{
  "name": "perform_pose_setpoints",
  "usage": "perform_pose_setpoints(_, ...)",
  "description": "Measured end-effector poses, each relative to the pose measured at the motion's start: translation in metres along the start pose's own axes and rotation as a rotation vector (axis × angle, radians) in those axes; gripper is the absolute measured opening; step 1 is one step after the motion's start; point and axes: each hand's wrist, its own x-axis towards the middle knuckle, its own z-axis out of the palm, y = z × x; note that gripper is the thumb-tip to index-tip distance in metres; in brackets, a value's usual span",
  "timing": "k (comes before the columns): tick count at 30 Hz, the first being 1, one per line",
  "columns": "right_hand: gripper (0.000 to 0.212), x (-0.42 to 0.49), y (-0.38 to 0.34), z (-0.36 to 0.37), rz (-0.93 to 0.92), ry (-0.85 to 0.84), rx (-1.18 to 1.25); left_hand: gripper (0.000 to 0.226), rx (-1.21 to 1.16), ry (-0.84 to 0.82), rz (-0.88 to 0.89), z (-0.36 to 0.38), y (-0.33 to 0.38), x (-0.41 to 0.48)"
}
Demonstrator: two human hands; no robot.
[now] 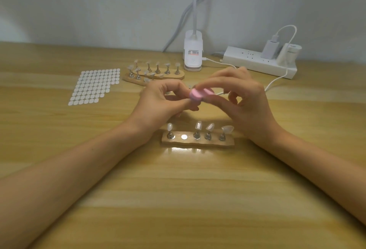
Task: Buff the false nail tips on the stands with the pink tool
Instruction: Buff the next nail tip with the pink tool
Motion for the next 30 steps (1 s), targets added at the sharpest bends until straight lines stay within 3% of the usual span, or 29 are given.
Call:
perform_pose_setpoints(8, 0.013, 0.0009, 0.0017, -0.0008, 0.084, 0.009, 0.048, 0.017, -0.01, -0.019, 0.011, 0.0009, 0.0, 0.0003)
perform_pose_setpoints(20, 0.013, 0.0003, 0.0007, -0.0006, 0.039, 0.039, 0.036, 0.017, -0.03, -0.024, 0.018, 0.0011, -0.0002, 0.0005)
perform_pose_setpoints(23, 0.014, -0.001, 0.0005, 0.0009, -0.051, -0.008, -0.013, 0.015, -0.026, -0.016, 0.011, 0.0006, -0.0001, 0.0011)
perform_pose_setpoints(30, 0.013, -0.0007, 0.0029, 0.0003, 0.015, 0.026, 0.023, 0.014, -0.028, 0.007, -0.012, -0.0005, -0.0013, 0.0008)
